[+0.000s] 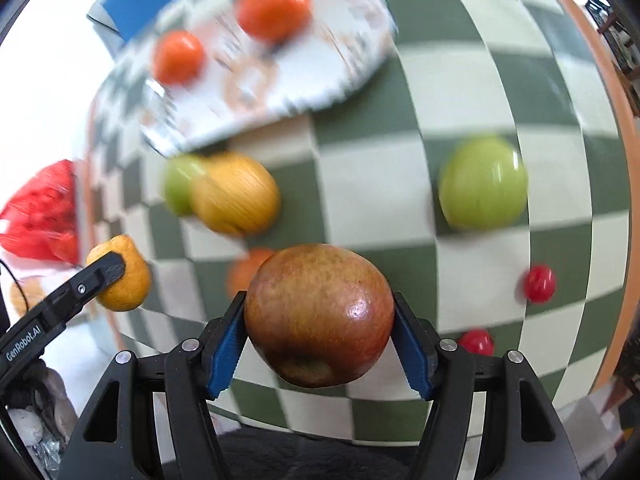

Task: Organize fruits
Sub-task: 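Carry the apple and lemon onto the plate and open both tools, then lift both tools away from the plate, then grasp a large yellow orange with the right tool while the left tool grasps a green apple, then carry the yellow orange and green apple onto the plate and open both tools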

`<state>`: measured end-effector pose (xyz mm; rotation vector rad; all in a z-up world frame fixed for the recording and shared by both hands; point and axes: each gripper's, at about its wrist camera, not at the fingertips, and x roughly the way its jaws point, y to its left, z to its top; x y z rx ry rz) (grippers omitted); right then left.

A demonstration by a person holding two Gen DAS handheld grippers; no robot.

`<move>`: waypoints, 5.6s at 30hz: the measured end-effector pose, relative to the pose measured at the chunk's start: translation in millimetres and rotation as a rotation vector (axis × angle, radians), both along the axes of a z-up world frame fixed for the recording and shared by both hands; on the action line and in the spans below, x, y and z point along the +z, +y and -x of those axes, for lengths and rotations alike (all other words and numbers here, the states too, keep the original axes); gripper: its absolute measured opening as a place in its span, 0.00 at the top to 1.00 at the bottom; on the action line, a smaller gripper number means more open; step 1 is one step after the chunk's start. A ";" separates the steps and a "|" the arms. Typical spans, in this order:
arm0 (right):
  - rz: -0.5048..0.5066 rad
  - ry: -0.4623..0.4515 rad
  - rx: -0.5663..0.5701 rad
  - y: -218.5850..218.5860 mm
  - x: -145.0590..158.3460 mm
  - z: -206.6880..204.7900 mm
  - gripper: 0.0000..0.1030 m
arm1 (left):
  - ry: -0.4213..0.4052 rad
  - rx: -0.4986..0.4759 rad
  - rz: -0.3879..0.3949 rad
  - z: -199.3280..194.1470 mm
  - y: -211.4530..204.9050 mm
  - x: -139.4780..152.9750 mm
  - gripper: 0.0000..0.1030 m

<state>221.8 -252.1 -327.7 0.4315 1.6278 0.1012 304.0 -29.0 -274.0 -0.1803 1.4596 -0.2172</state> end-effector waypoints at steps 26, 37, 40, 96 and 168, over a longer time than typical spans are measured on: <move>0.103 -0.030 0.077 16.4 -54.5 -151.1 0.22 | 0.144 -0.023 -0.159 -101.7 -26.1 -83.8 0.30; 0.195 -0.078 0.059 3.9 -19.6 -128.3 0.07 | 0.065 0.001 -0.195 -72.2 -10.2 -48.1 0.14; 0.225 -0.116 0.059 2.8 -4.2 -117.6 0.07 | 0.016 0.014 -0.216 -57.9 -7.0 -31.9 0.14; 0.242 -0.418 -0.045 10.8 154.8 4.1 0.07 | -0.284 0.057 -0.380 45.1 -2.3 67.1 0.01; -0.020 -0.215 -0.118 -55.9 9.6 -143.9 0.36 | 0.098 -0.054 -0.099 -125.3 -82.1 -39.7 0.49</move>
